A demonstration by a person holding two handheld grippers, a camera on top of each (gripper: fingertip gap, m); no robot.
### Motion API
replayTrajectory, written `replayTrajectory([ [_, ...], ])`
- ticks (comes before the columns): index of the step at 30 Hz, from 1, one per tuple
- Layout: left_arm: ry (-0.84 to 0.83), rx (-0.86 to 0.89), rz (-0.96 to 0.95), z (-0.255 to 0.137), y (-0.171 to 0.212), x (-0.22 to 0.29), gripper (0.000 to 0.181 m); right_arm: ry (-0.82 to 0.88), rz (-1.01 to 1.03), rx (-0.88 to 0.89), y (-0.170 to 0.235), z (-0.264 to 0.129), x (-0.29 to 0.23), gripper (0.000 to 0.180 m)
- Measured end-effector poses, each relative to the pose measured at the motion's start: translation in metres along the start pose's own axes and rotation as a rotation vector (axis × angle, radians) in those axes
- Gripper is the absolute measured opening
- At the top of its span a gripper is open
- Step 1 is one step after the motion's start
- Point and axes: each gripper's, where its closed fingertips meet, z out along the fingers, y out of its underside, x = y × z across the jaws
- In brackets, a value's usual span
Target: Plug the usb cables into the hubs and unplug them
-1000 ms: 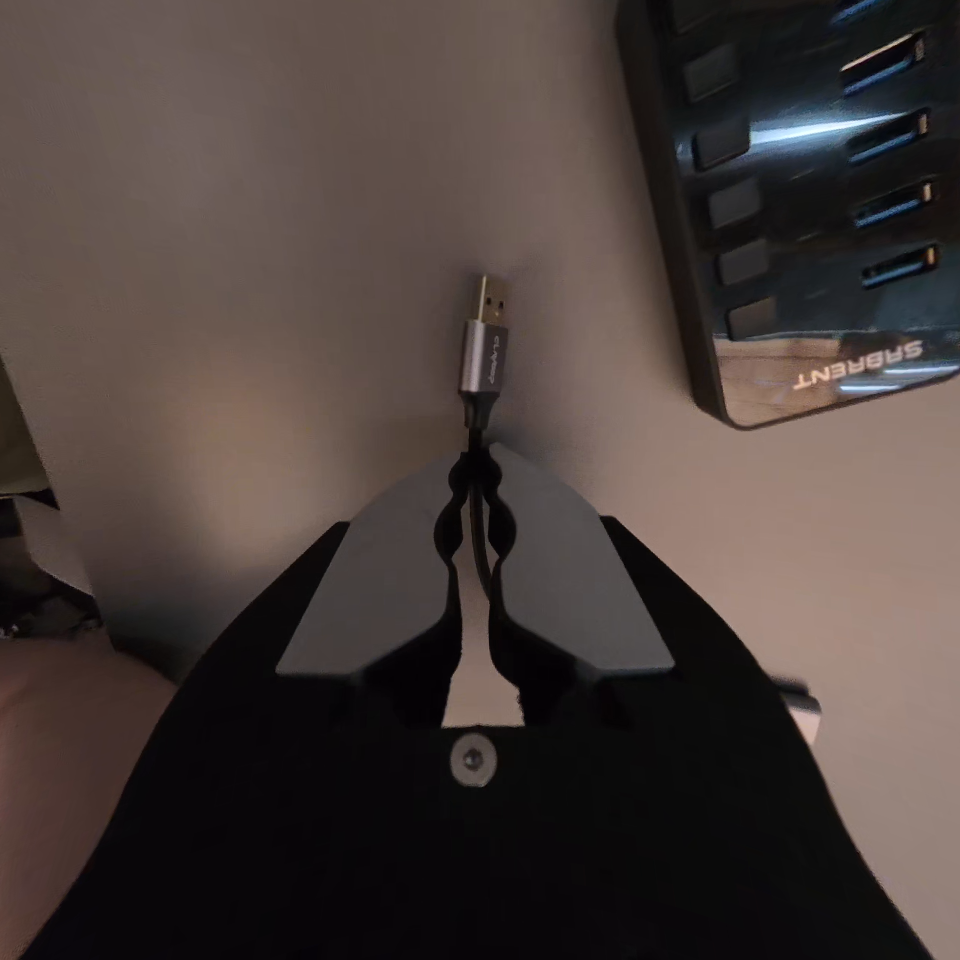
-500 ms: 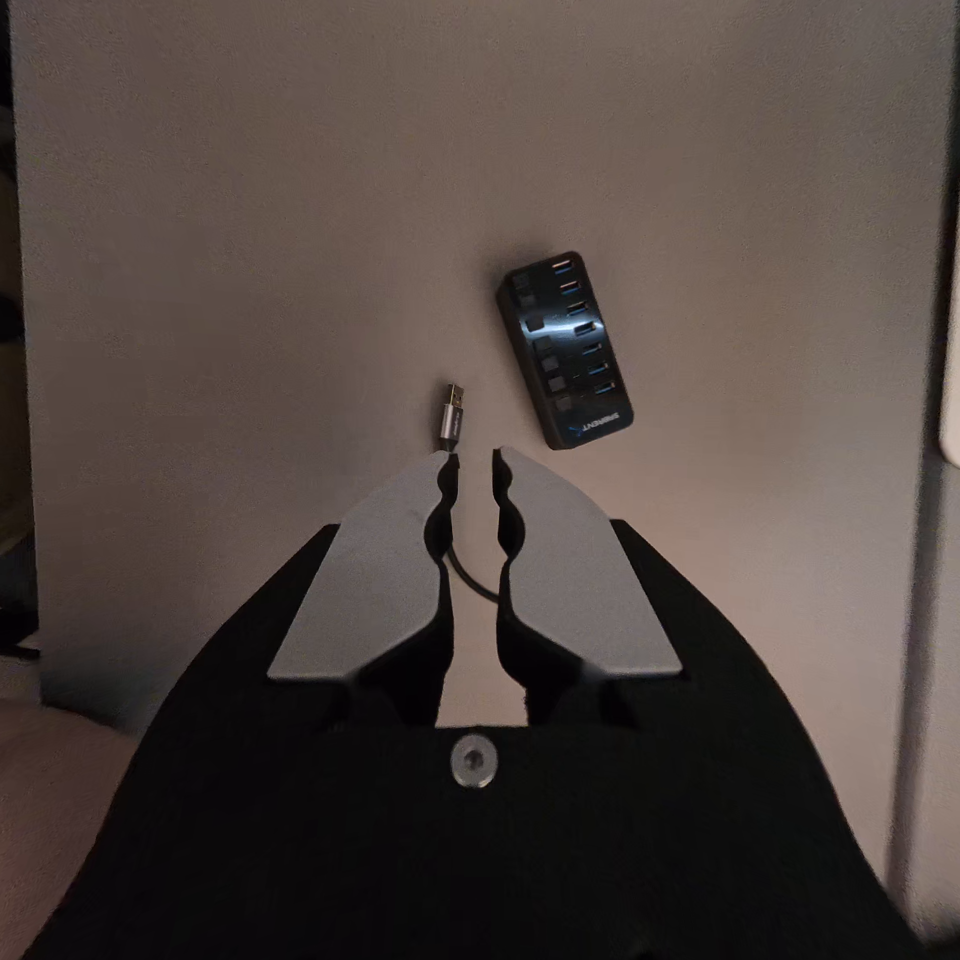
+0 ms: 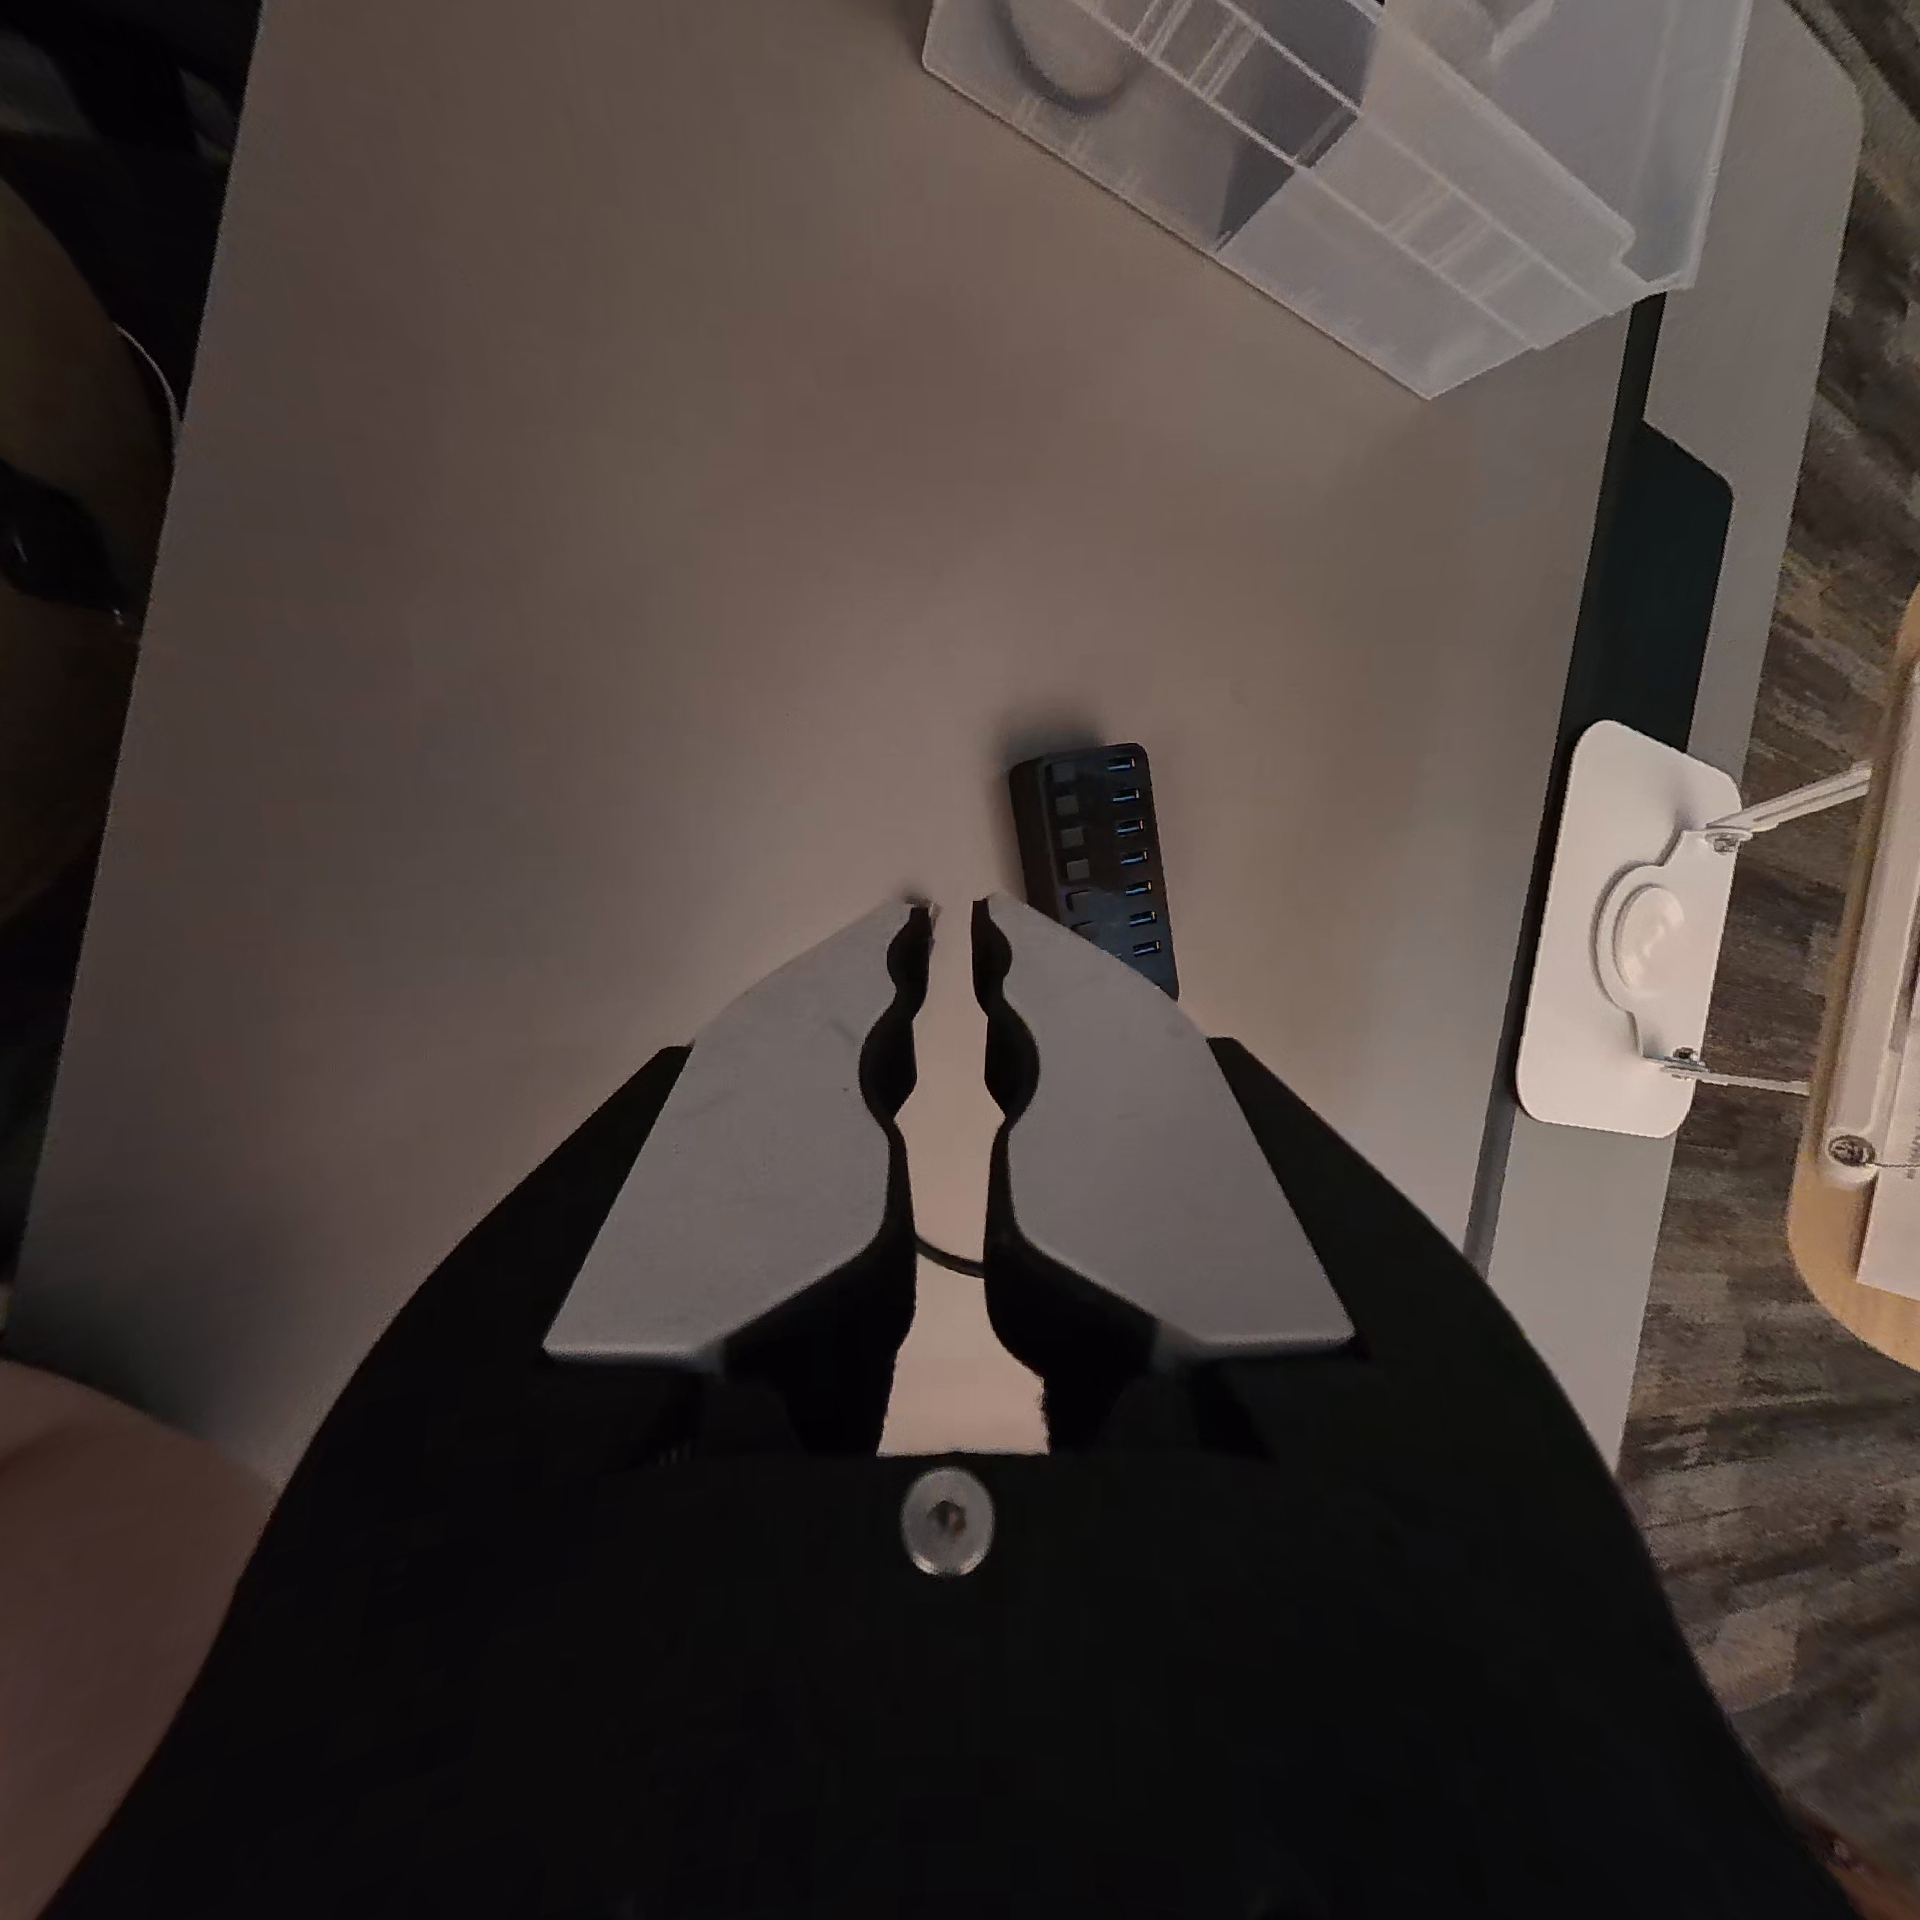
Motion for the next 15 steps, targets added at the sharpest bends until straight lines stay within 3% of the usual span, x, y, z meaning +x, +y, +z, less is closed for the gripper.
replayTrajectory([
  [4,-0.093,-0.006,-0.02,-0.036,0.005,-0.006,0.003,0.036,-0.007,0.019,0.0,-0.009,0.003,0.007],
  [9,-0.301,-0.082,-0.053,-0.119,0.017,-0.025,0.002,0.119,0.018,0.062,0.005,-0.029,0.015,0.007],
  [15,-0.478,-0.037,-0.011,-0.232,-0.035,-0.024,0.002,0.245,0.093,0.192,0.008,-0.068,0.031,0.007],
])
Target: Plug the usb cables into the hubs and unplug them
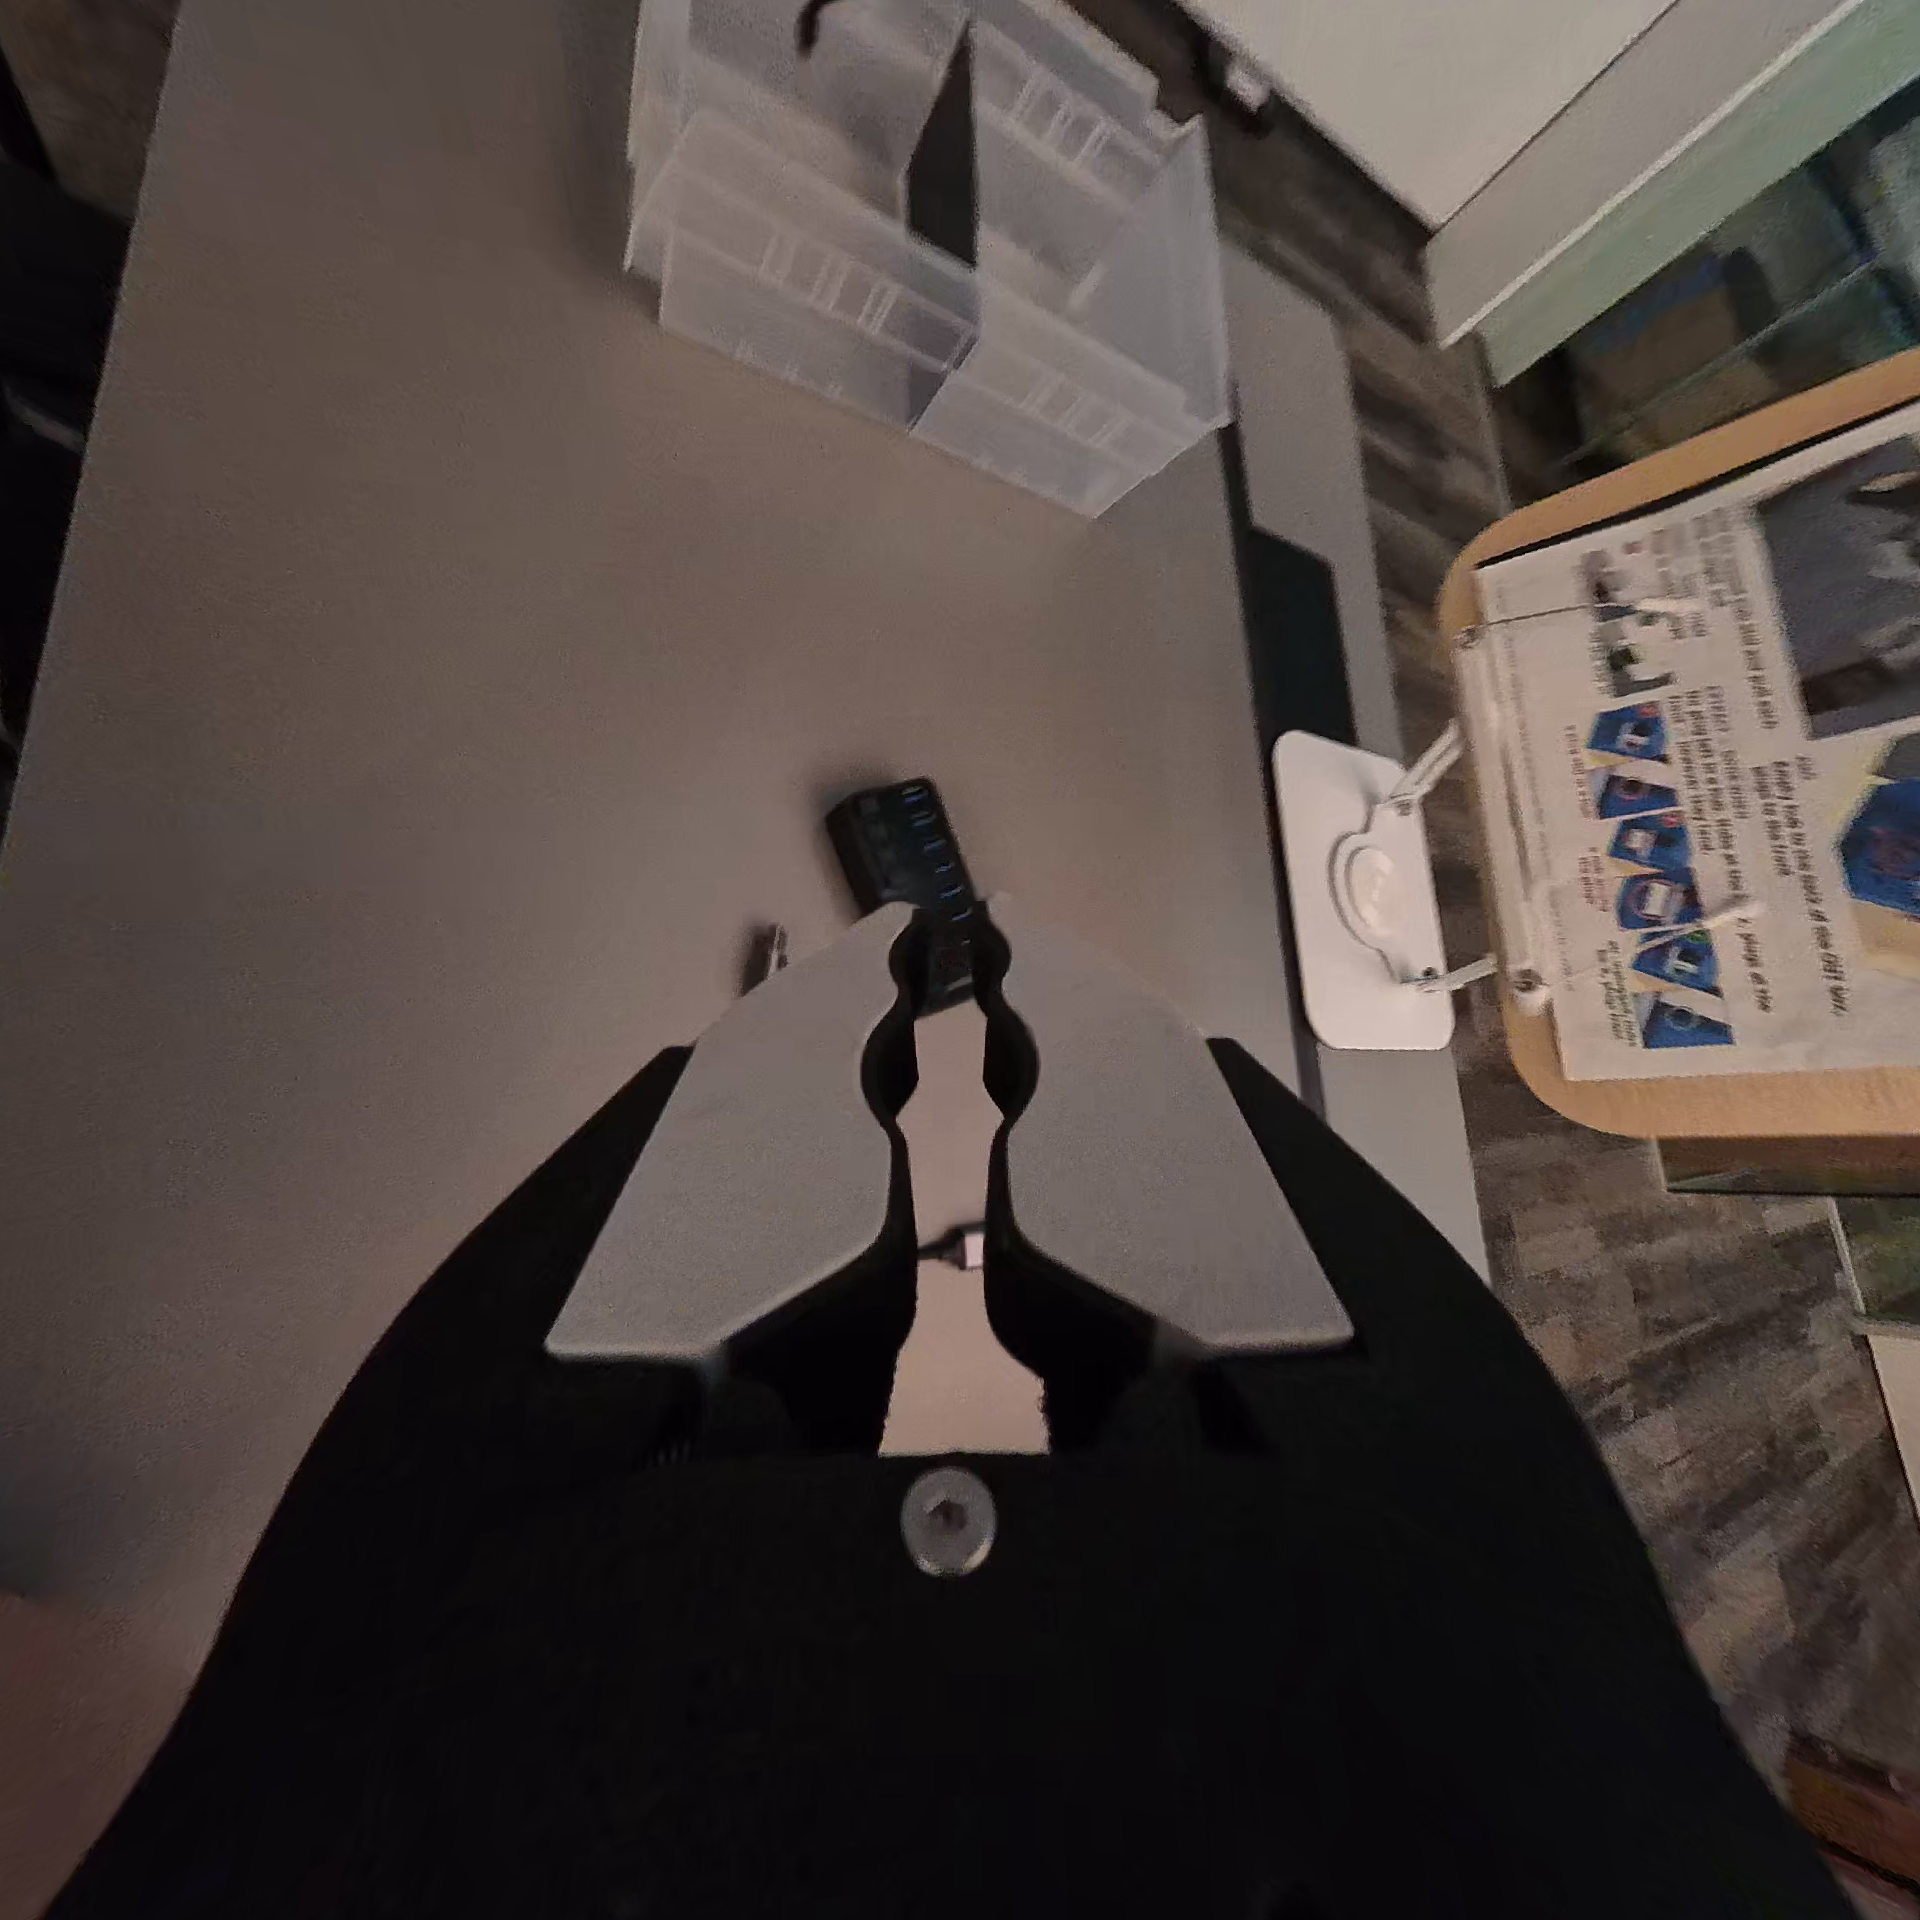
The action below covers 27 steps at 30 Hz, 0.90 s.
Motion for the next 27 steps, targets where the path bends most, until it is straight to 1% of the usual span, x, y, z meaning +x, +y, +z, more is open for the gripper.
replayTrajectory([
  [3,-0.032,0.059,0.019,-0.037,-0.047,-0.013,0.002,0.059,0.097,0.111,-0.015,-0.013,0.014,0.01],
  [6,0.075,0.213,-0.002,-0.052,-0.121,0.001,0.003,0.075,0.16,0.123,-0.013,-0.024,0.016,0.015],
  [8,0.145,0.276,0.011,-0.044,-0.17,0.021,0.003,0.095,0.182,0.095,-0.004,-0.032,0.017,0.017],
  [11,0.243,0.34,0.052,-0.013,-0.237,0.057,0.003,0.106,0.213,0.087,0.006,-0.045,0.018,0.017],
  [15,0.312,0.434,0.065,0.027,-0.309,0.086,0.003,0.137,0.22,0.074,0.02,-0.059,0.021,0.017],
  [17,0.396,0.459,0.049,0.042,-0.334,0.098,0.002,0.149,0.228,0.055,0.027,-0.063,0.022,0.017],
  [21,0.447,0.456,0.041,0.08,-0.37,0.11,0.003,0.15,0.255,0.046,0.037,-0.064,0.027,0.017],
  [24,0.508,0.483,0.005,0.095,-0.389,0.118,0.003,0.147,0.276,0.028,0.048,-0.064,0.03,0.017],
  [27,0.516,0.551,-0.008,0.096,-0.401,0.12,0.003,0.137,0.299,0.007,0.06,-0.065,0.031,0.017],
])
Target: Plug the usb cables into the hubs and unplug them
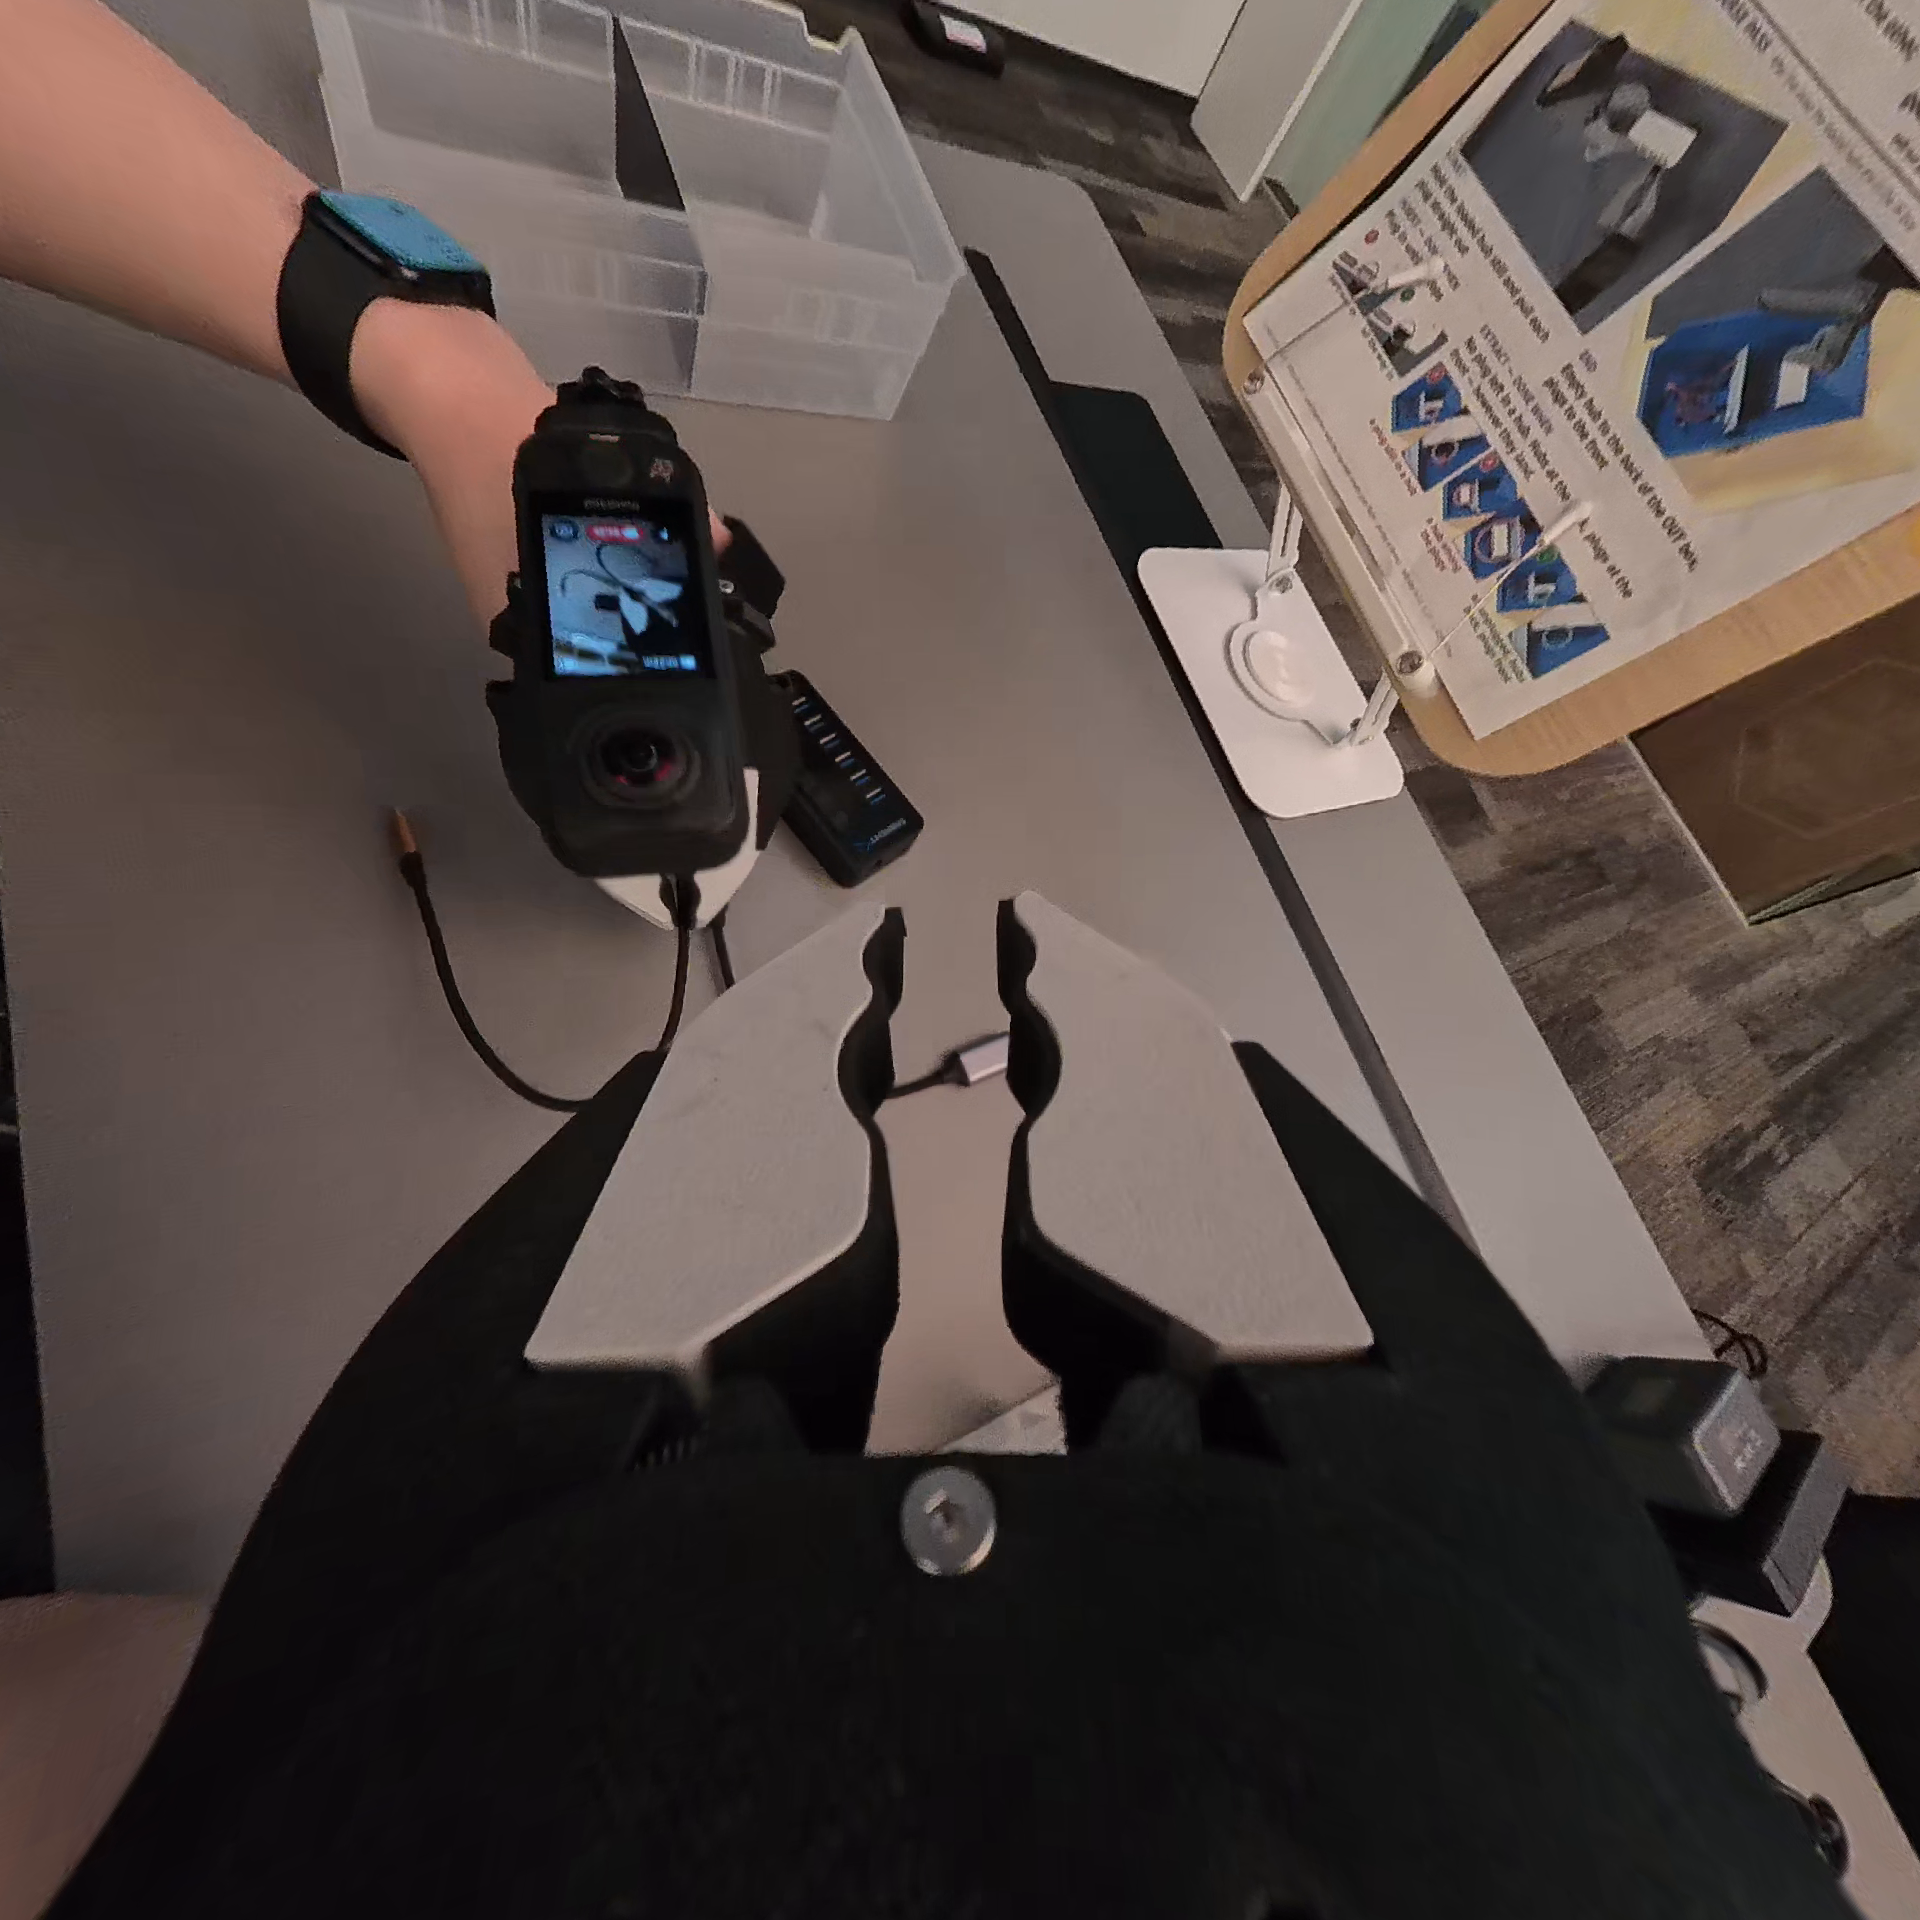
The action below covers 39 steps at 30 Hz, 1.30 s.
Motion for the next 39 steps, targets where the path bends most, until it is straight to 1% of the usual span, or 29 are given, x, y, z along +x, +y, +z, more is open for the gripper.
replayTrajectory([
  [3,-0.004,0.051,0.007,-0.003,-0.004,0.001,0.004,-0.009,0.03,-0.009,0.008,-0.003,0.003,0.017],
  [5,-0.05,0.095,-0.017,-0.013,-0.003,-0.009,0.012,-0.005,0.036,-0.007,0.011,-0.006,0.005,0.017],
  [7,-0.079,0.137,-0.084,-0.028,0.004,-0.02,0.019,-0.006,0.037,0.003,0.011,-0.009,0.004,0.017],
  [9,-0.193,0.124,-0.187,-0.043,0.026,-0.045,0.032,-0.005,0.031,0.009,0.01,-0.011,0.003,0.017],
  [11,-0.343,0.072,-0.295,-0.055,0.062,-0.073,0.053,-0.001,0.022,0.007,0.01,-0.011,0.003,0.017],
  [12,-0.371,0.077,-0.344,-0.057,0.074,-0.081,0.054,-0.003,0.021,0.007,0.009,-0.009,0.003,0.017],
  [13,-0.363,0.103,-0.387,-0.056,0.081,-0.085,0.055,-0.007,0.019,0.005,0.008,-0.007,0.002,0.017],
  [15,-0.29,0.151,-0.465,-0.05,0.086,-0.09,0.057,-0.01,0.01,-0.003,0.005,-0.001,0.002,0.017],
  [18,-0.095,0.135,-0.59,-0.037,0.077,-0.09,0.081,-0.012,0.001,-0.031,0.005,0.009,0.001,0.017],
  [19,-0.068,0.118,-0.604,-0.032,0.073,-0.093,0.083,-0.01,0.0,-0.044,0.007,0.011,0.001,0.017],
  [22,-0.106,0.044,-0.555,-0.017,0.063,-0.102,0.077,0.013,0.007,-0.071,0.015,0.006,0.004,0.017],
  [24,-0.09,0.042,-0.536,-0.01,0.05,-0.1,0.074,0.032,0.025,-0.052,0.018,-0.005,0.008,0.017],
  [26,-0.126,-0.037,-0.503,-0.003,0.055,-0.101,0.073,0.044,0.042,-0.023,0.019,-0.015,0.011,0.016],
  [28,-0.125,-0.106,-0.474,0.006,0.062,-0.099,0.072,0.061,0.036,-0.013,0.021,-0.019,0.014,0.016],
  [30,-0.069,-0.091,-0.49,0.012,0.058,-0.093,0.064,0.074,0.009,-0.011,0.022,-0.019,0.015,0.015],
  [32,-0.058,-0.09,-0.504,0.013,0.058,-0.093,0.056,0.059,-0.006,-0.014,0.02,-0.016,0.013,0.015],
  [33,-0.052,-0.093,-0.512,0.012,0.058,-0.094,0.056,0.051,-0.011,-0.017,0.019,-0.013,0.011,0.015],
  [36,-0.101,-0.021,-0.558,0.006,0.058,-0.1,0.056,0.023,-0.025,-0.028,0.016,-0.004,0.006,0.015],
  [37,-0.154,0.036,-0.578,-0.002,0.058,-0.106,0.056,0.01,-0.024,-0.031,0.014,0.0,0.004,0.015],
  [39,-0.318,0.204,-0.605,-0.027,0.057,-0.12,0.056,-0.018,-0.007,-0.022,0.006,0.014,0.002,0.015],
])
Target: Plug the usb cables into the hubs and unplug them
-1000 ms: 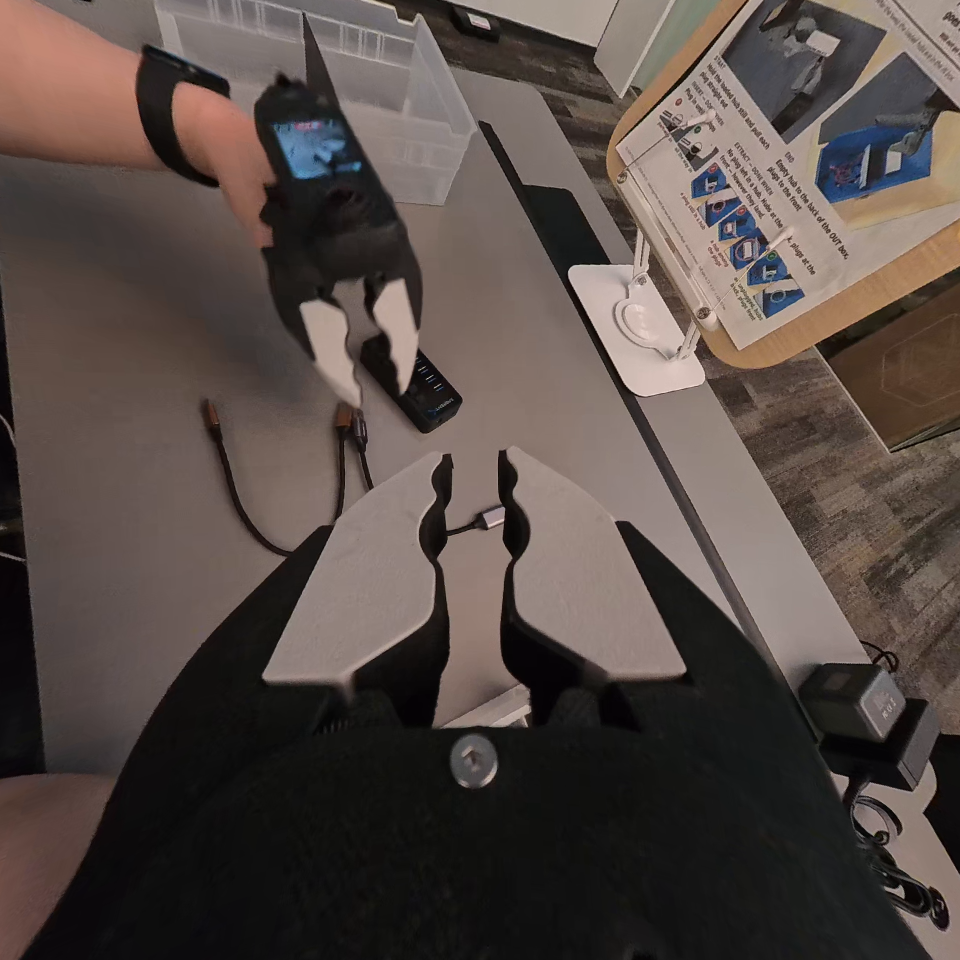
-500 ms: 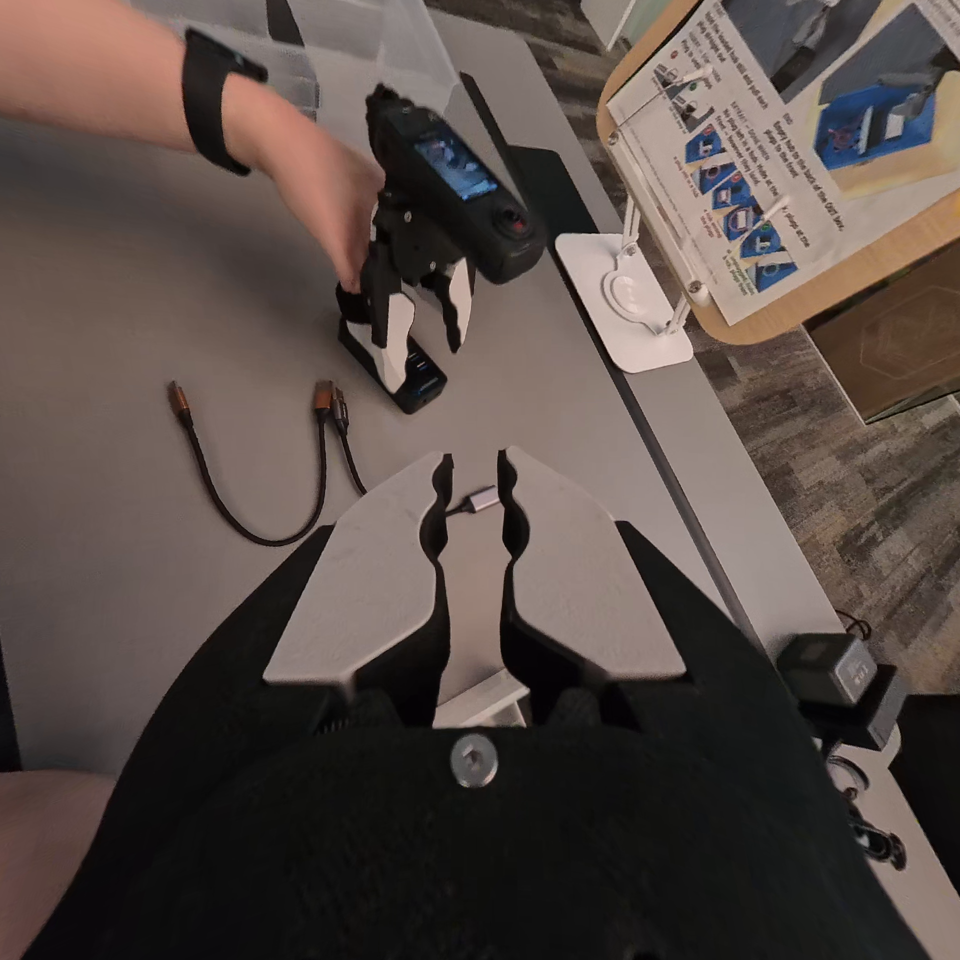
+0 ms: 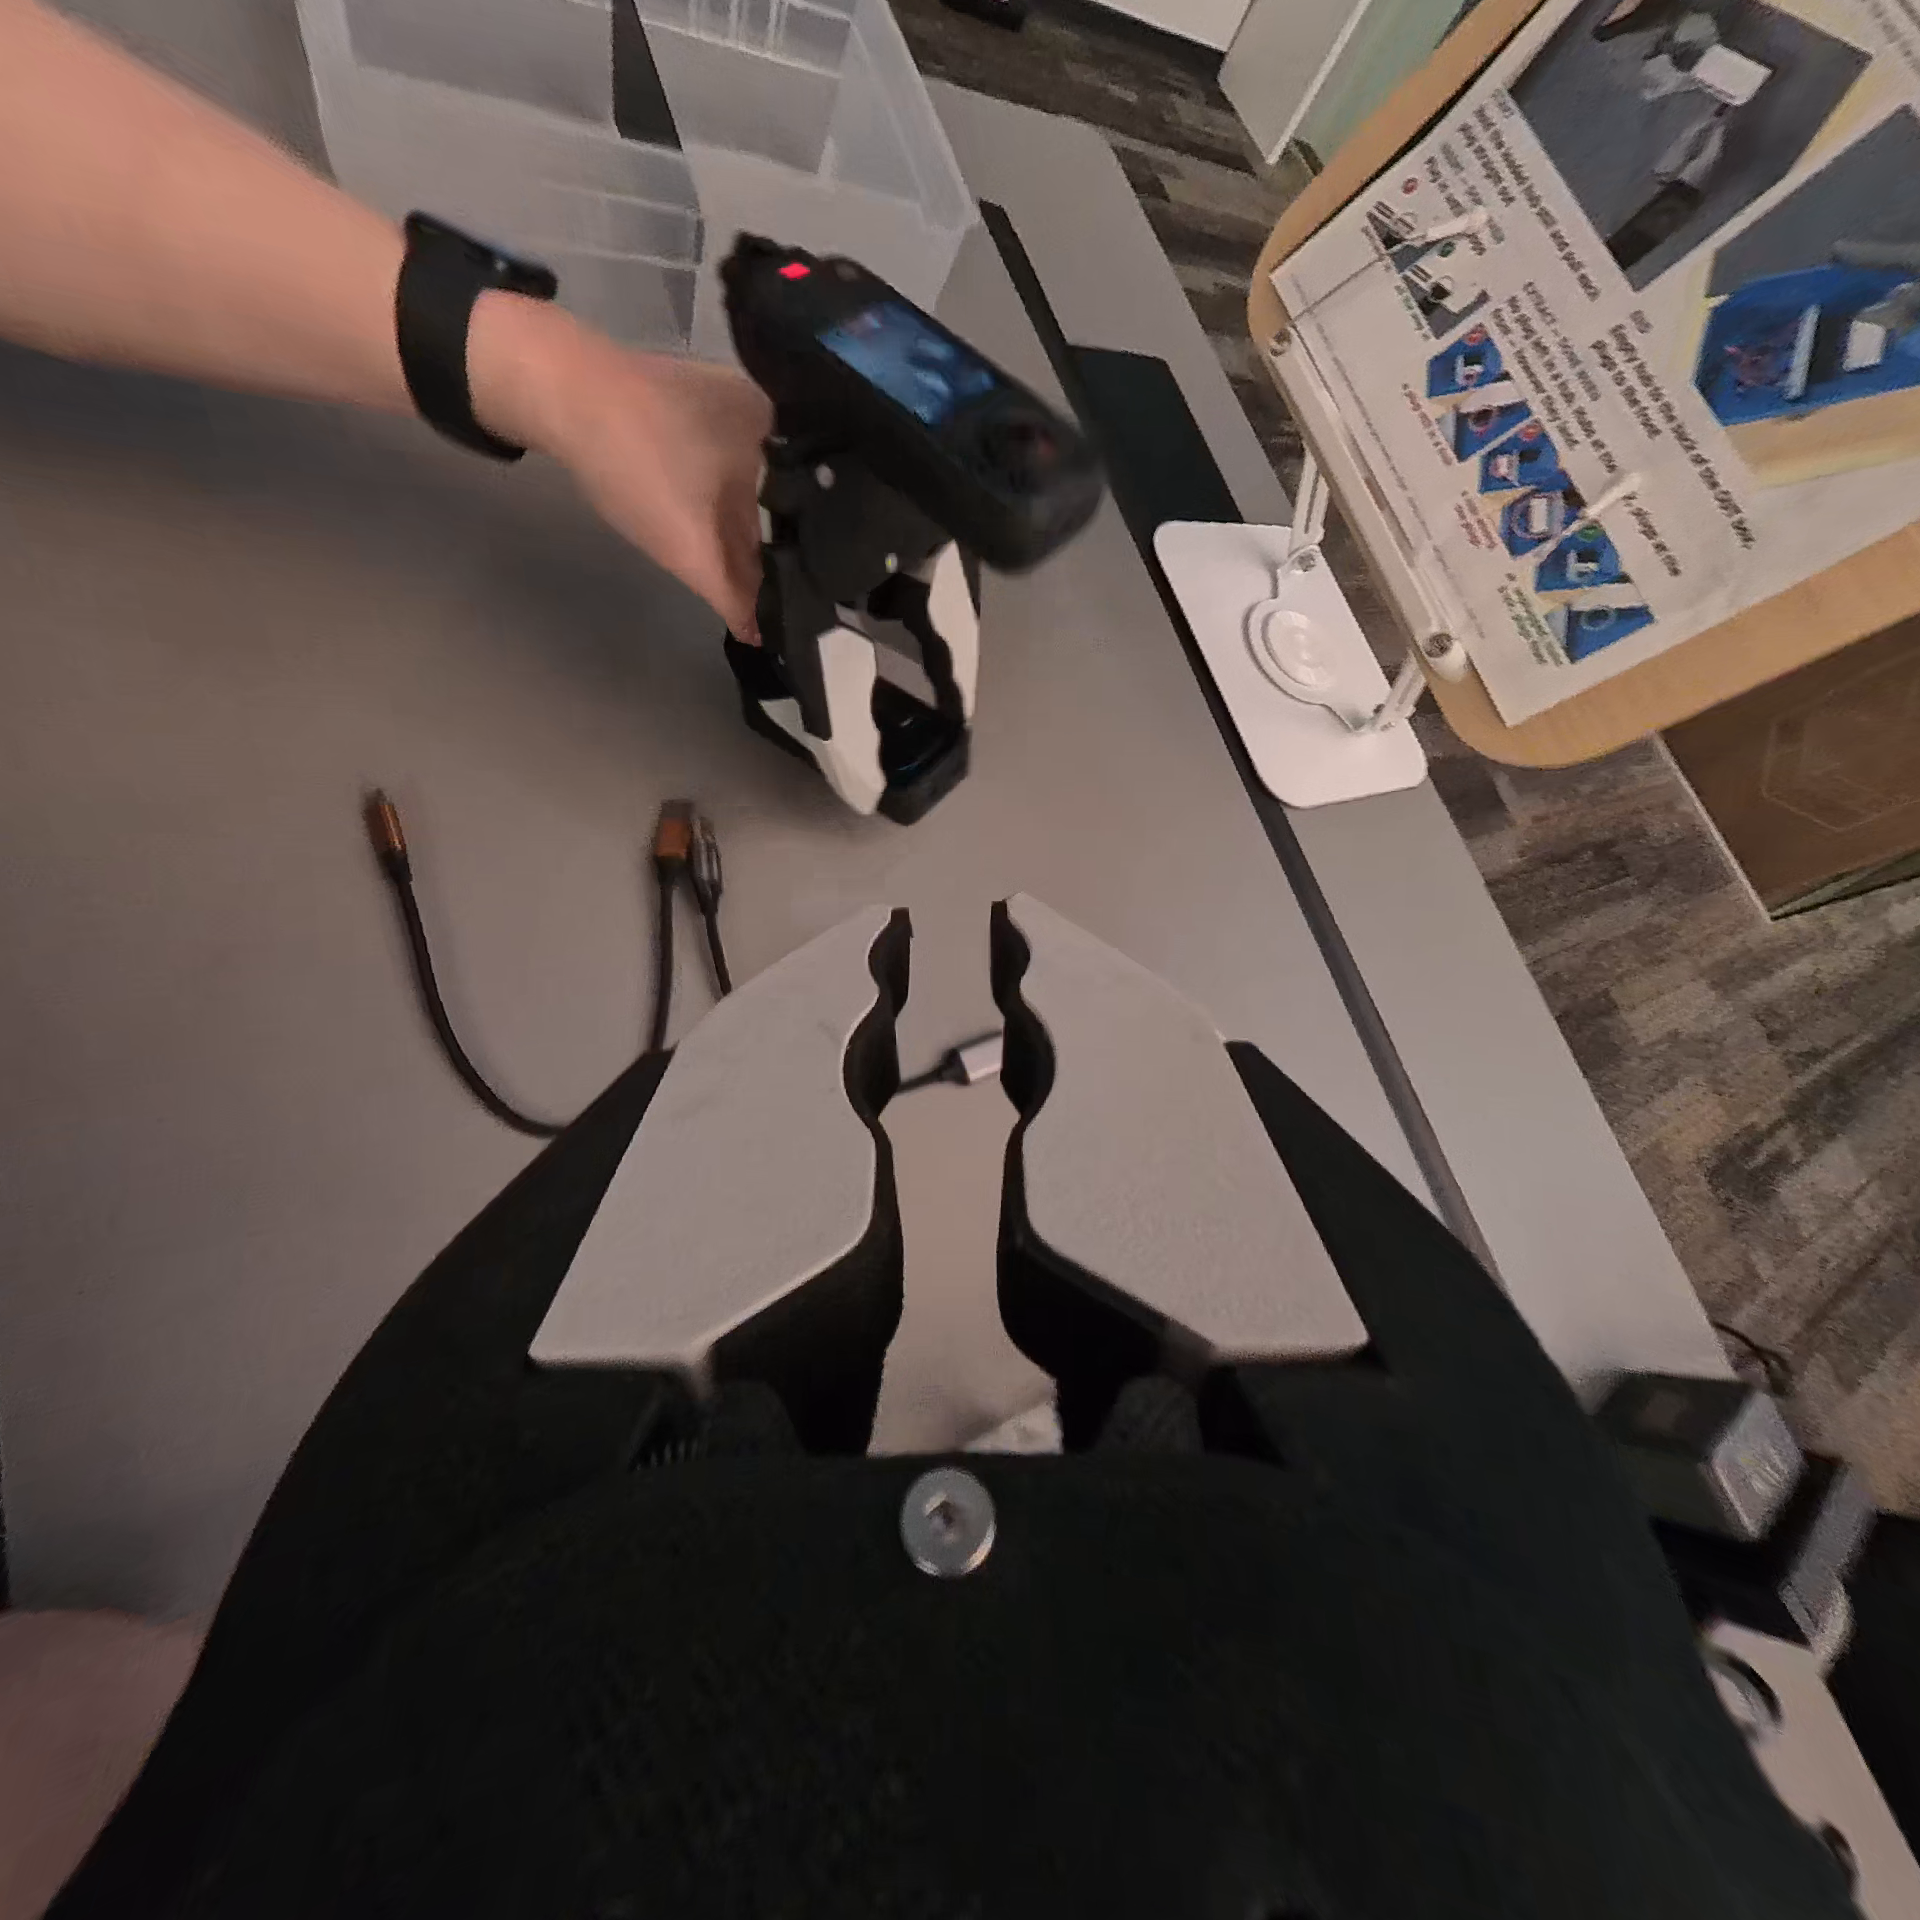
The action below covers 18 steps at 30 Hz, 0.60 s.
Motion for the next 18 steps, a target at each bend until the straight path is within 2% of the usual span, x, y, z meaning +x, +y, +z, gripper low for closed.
replayTrajectory([
  [4,-0.208,0.331,-0.097,-0.047,-0.003,-0.022,0.056,-0.111,0.144,0.073,-0.021,0.046,0.0,0.02],
  [8,-0.3,0.387,-0.109,-0.056,0.017,-0.023,0.056,-0.201,0.476,0.161,-0.042,0.126,0.006,0.037],
  [10,-0.327,0.393,-0.125,-0.057,0.019,-0.024,0.056,-0.272,0.581,0.201,-0.051,0.166,-0.004,0.041],
  [13,-0.367,0.429,-0.143,-0.06,0.021,-0.025,0.056,-0.246,0.642,0.11,-0.04,0.213,-0.014,0.048],
  [16,-0.377,0.456,-0.12,-0.064,0.022,-0.022,0.056,-0.284,0.64,-0.07,-0.021,0.24,-0.034,0.058],
  [17,-0.376,0.45,-0.116,-0.065,0.022,-0.022,0.056,-0.301,0.639,-0.103,-0.017,0.246,-0.038,0.057],
  [18,-0.386,0.449,-0.112,-0.066,0.024,-0.023,0.056,-0.332,0.633,-0.121,-0.017,0.252,-0.043,0.041],
])
